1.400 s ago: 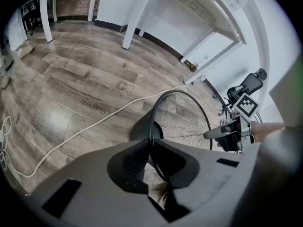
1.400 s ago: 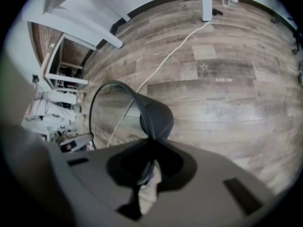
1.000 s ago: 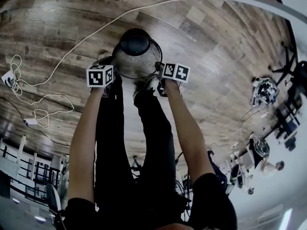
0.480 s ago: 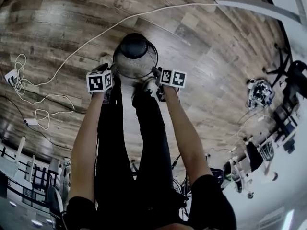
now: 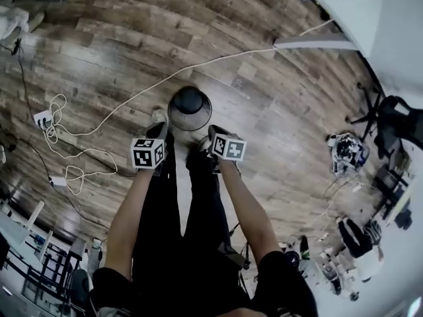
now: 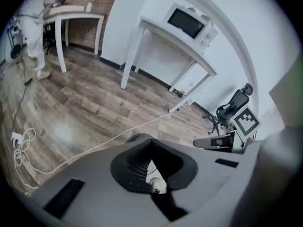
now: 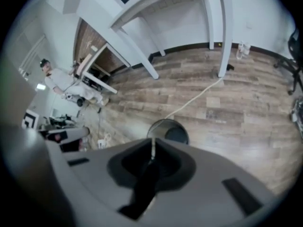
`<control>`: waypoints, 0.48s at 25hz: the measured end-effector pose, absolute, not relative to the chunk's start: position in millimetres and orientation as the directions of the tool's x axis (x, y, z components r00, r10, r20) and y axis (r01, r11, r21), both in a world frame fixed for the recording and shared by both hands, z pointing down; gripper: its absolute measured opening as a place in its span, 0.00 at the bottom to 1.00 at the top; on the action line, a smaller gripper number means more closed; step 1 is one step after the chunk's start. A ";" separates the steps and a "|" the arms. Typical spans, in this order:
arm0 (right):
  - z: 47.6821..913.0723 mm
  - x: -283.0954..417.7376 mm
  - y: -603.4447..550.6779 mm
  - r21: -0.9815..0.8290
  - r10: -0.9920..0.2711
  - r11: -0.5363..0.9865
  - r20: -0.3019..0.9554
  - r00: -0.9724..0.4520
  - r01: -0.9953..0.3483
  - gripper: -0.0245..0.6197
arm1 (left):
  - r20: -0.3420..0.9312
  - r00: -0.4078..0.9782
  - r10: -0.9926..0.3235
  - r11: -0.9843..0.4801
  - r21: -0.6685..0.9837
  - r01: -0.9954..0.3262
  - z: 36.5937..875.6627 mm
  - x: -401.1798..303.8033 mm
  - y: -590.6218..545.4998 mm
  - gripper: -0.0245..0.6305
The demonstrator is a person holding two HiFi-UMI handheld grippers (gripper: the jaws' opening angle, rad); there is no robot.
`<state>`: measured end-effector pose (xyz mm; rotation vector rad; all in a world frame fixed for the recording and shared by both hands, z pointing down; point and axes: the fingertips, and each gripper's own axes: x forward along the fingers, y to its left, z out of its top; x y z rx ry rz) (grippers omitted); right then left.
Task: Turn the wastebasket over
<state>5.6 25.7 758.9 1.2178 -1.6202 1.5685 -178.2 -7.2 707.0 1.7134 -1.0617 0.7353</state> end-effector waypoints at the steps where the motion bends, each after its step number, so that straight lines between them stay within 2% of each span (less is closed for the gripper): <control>1: 738.7 3.9 24.6 -0.458 -0.231 -0.094 0.873 -0.428 -0.884 0.11 | 0.822 0.444 -0.357 -0.200 0.397 -0.896 678.4 -174.4 -11.6 0.09; 9: 570.6 -13.3 22.7 -0.488 -0.405 0.015 0.795 -0.451 -0.873 0.09 | 0.601 0.419 -0.681 -0.342 0.245 -0.907 445.6 -178.2 -38.3 0.09; 12: 514.4 -20.4 14.9 -0.494 -0.484 0.062 0.745 -0.459 -0.867 0.09 | 0.515 0.421 -0.746 -0.372 0.201 -0.906 381.0 -179.7 -38.3 0.09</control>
